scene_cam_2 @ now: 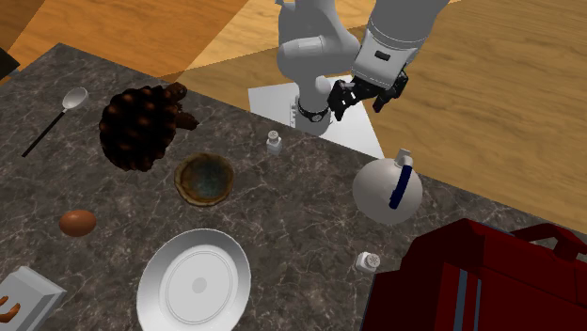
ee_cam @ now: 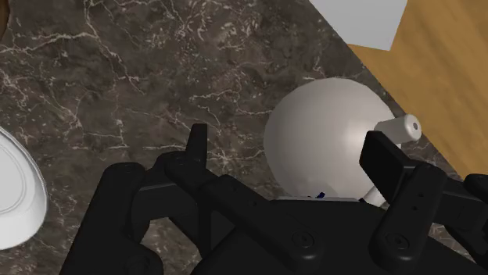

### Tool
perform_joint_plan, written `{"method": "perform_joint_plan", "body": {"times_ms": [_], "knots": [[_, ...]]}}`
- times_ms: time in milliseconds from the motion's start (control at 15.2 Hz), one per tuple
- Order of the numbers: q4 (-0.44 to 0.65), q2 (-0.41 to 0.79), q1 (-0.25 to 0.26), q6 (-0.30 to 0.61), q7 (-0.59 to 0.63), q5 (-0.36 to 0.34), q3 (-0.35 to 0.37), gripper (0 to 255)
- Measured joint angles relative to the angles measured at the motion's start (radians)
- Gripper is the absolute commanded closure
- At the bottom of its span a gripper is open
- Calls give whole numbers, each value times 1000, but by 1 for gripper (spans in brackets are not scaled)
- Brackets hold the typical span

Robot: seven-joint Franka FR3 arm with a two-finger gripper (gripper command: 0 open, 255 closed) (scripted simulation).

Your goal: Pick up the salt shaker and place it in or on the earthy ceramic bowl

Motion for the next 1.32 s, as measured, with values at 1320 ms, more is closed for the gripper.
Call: {"method": "perform_joint_plan", "body": {"times_ms": [1320], "knots": [[-443, -288, -201, 196, -427, -345, -444, 0]]}}
